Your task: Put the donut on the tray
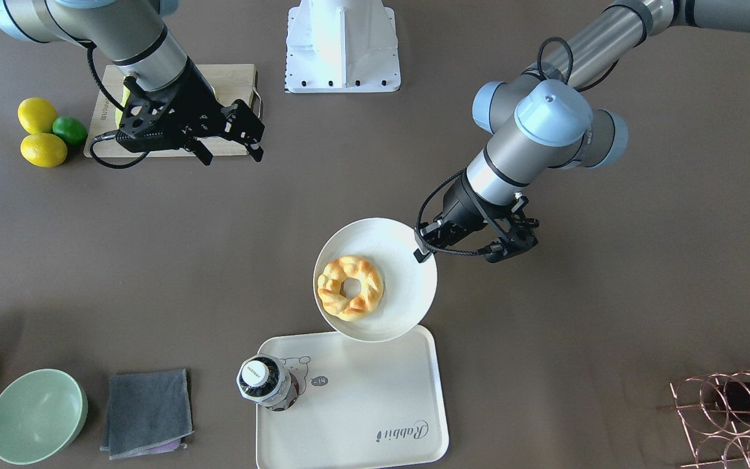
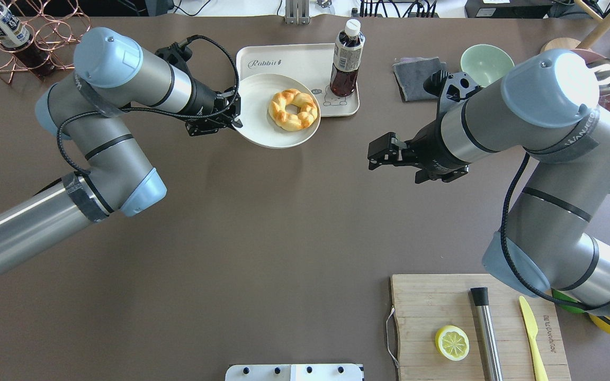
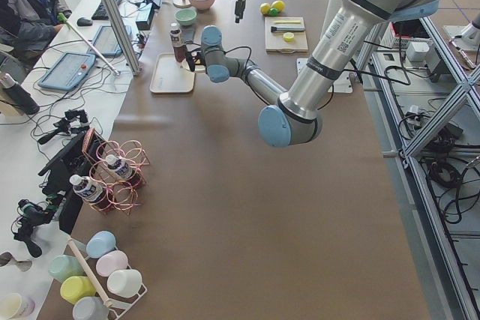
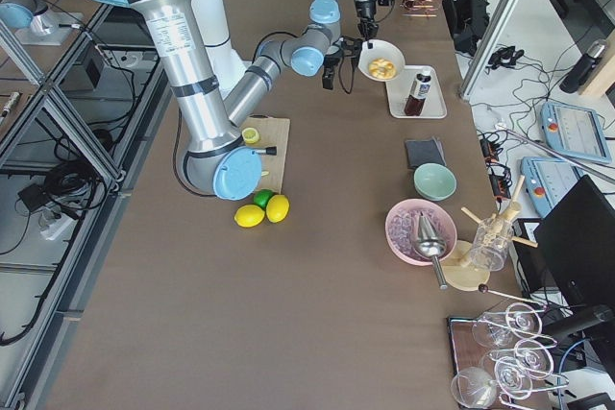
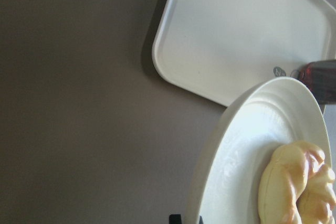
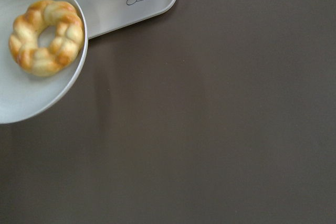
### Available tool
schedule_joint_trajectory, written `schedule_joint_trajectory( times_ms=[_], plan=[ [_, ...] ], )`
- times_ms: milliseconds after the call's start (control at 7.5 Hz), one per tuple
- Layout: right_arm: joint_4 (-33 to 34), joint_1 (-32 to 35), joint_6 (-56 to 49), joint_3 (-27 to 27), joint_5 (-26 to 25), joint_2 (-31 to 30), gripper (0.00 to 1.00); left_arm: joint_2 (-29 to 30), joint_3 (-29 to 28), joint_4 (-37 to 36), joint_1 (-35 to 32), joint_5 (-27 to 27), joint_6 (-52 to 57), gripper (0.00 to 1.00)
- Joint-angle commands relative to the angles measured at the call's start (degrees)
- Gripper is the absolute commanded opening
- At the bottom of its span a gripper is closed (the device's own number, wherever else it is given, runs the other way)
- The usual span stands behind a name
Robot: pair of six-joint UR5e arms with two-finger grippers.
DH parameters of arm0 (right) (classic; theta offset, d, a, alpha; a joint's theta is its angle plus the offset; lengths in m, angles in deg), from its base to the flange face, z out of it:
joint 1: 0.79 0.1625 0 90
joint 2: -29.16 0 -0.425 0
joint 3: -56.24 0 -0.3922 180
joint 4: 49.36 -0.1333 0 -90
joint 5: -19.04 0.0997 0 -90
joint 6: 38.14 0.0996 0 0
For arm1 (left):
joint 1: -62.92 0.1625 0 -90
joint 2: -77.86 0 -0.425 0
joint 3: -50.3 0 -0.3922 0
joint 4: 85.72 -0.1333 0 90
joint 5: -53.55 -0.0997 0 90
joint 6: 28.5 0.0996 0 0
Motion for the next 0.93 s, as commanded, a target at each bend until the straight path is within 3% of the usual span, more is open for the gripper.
schedule_joint_trajectory(
  times_ms=[0,400,800],
  plan=[
    [-0.4,1.8,-4.5,0.4,0.1,-3.8,1.00,8.1,-18.0,10.8,-0.5,-9.6,-9.7,0.00],
    [-0.6,3.9,-13.6,1.8,0.1,-10.4,1.00,12.8,-29.9,15.3,0.6,-15.5,-13.4,0.00],
    [-0.6,4.8,-13.8,1.9,0.0,-10.9,1.00,14.6,-33.7,18.3,1.1,-15.5,-13.5,0.00]
  ],
)
